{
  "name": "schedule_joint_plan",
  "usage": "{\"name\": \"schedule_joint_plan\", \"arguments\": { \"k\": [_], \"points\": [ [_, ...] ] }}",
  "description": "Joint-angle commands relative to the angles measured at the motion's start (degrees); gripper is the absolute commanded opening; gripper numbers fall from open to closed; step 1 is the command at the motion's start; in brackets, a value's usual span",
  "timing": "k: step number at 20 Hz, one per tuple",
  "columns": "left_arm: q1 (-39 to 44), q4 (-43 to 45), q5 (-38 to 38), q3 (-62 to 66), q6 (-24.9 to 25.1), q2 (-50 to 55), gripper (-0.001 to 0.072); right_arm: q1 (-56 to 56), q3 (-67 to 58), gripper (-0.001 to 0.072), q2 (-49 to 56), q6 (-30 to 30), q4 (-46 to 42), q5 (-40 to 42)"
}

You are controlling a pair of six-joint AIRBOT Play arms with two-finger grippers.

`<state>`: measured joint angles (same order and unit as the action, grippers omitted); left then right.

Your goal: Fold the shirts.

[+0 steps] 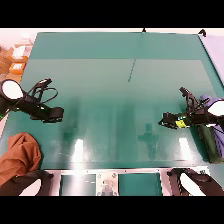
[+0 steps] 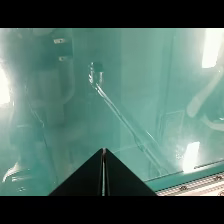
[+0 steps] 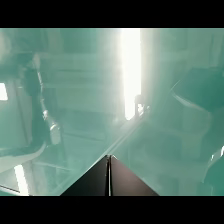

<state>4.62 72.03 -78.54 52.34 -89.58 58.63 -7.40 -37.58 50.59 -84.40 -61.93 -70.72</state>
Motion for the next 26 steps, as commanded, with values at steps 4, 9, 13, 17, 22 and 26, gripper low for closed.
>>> {"name": "schedule_joint_plan", "arguments": {
  "k": [4,9,13,17,22,26],
  "points": [
    [0.0,13.7,-8.6,-0.2,-5.5,-0.5,0.0024,0.1,0.0,0.0015,0.0,0.0,0.0,0.0],
    [-0.2,41.0,-16.1,-2.8,-10.0,-9.5,0.0414,0.1,0.0,0.0014,0.0,0.0,0.0,0.0],
    [-0.2,45.6,-22.6,-11.2,-12.4,-9.9,0.072,0.1,0.0,0.0015,0.0,0.0,0.0,0.0],
    [-0.2,46.6,-16.4,-28.7,-10.8,-9.9,0.072,0.1,0.0,0.0014,0.0,0.0,0.0,0.0],
    [-12.3,46.7,-10.4,-29.9,-2.3,-9.7,0.0336,0.0,0.1,0.0014,0.0,0.0,0.0,0.0],
    [-18.1,45.7,-5.6,-28.0,0.5,-9.7,0.0023,0.0,0.1,0.0014,0.0,0.0,0.0,0.0]
  ]
}}
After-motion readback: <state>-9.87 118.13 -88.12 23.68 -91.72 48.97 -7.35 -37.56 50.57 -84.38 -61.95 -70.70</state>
